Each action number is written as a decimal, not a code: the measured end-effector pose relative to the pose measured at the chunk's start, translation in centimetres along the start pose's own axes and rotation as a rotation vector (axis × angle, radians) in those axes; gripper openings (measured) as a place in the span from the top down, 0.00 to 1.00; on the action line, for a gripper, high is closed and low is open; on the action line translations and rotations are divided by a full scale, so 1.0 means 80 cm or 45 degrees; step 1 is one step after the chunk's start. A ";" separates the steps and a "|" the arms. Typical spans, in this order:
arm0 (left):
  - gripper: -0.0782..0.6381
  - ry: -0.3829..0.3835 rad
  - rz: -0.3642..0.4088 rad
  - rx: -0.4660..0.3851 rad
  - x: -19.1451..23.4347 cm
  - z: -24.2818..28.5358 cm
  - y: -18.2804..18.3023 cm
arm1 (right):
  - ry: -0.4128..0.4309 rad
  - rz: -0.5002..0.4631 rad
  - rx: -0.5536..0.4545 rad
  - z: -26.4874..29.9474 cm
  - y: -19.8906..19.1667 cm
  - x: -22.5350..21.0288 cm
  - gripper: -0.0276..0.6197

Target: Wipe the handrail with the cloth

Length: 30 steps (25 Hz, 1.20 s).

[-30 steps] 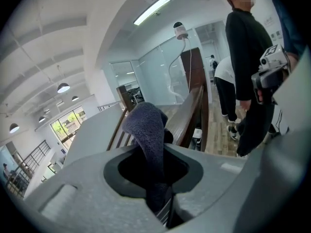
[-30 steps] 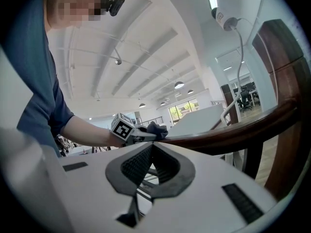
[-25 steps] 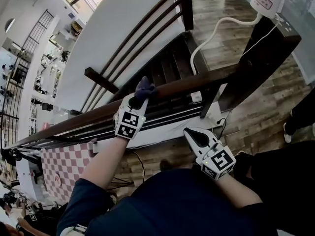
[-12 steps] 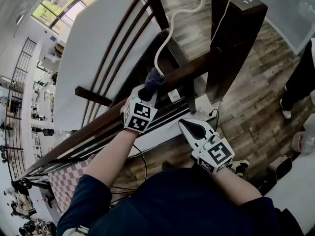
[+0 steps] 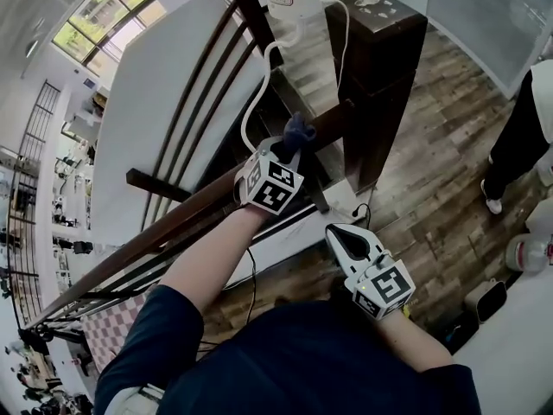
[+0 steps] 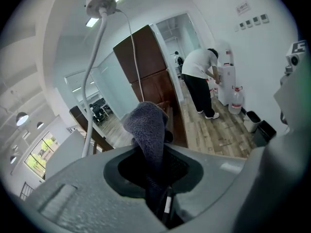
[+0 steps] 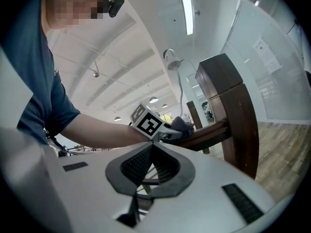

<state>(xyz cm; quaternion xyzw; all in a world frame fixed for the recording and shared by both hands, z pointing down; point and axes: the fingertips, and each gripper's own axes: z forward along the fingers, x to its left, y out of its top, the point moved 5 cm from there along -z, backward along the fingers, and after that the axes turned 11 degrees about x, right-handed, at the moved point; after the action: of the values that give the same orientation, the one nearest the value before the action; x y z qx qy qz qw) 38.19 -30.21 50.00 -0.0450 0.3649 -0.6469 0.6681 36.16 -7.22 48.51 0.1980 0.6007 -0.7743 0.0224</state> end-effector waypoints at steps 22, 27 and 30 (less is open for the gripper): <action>0.80 0.189 -0.249 0.122 0.070 -0.121 -0.215 | 0.243 -0.090 0.169 0.051 -0.037 0.131 0.94; 0.80 0.266 -0.368 0.180 0.106 -0.189 -0.341 | 0.321 -0.158 0.208 0.085 -0.044 0.210 0.94; 0.80 0.317 -0.434 0.207 0.123 -0.226 -0.406 | 0.348 -0.186 0.224 0.105 -0.046 0.246 0.94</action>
<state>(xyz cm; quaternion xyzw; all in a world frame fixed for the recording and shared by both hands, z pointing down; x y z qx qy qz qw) 0.31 -36.74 49.91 0.0282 0.3785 -0.7783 0.5002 14.68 -10.07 46.97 0.2585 0.5409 -0.7892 -0.1333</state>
